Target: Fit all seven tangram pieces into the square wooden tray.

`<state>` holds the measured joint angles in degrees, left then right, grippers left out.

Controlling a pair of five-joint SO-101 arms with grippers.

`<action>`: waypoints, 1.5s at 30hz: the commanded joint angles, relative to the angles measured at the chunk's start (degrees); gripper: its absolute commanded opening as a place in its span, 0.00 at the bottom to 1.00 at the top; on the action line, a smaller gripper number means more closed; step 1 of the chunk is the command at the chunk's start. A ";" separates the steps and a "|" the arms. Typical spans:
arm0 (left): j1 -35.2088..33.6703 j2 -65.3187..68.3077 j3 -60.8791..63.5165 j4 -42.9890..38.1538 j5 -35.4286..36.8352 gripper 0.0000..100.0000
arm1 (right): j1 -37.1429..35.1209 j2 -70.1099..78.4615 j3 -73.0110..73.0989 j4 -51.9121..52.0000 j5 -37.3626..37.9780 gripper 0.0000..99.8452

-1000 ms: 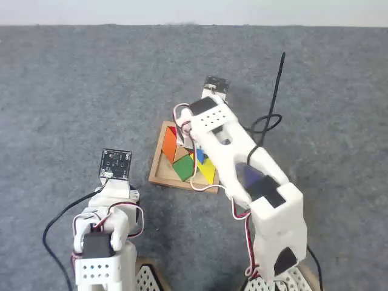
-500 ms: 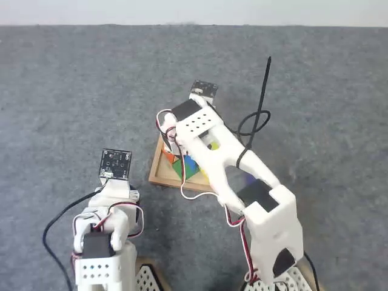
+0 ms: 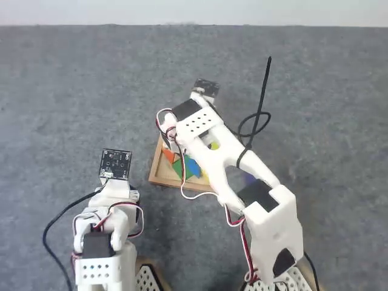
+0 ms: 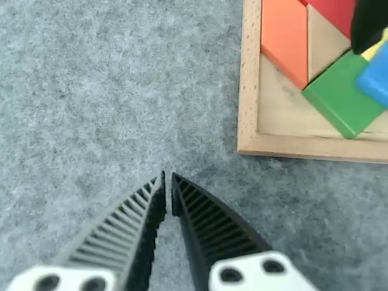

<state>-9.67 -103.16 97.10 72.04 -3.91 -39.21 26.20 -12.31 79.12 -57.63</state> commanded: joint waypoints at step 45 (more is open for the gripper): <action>0.35 -0.97 -0.57 0.18 -0.09 0.02 | 6.37 -21.41 39.91 -42.95 70.42 0.01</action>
<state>-9.67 -103.16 97.10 72.04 -3.91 -34.73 5.36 28.92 36.92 12.26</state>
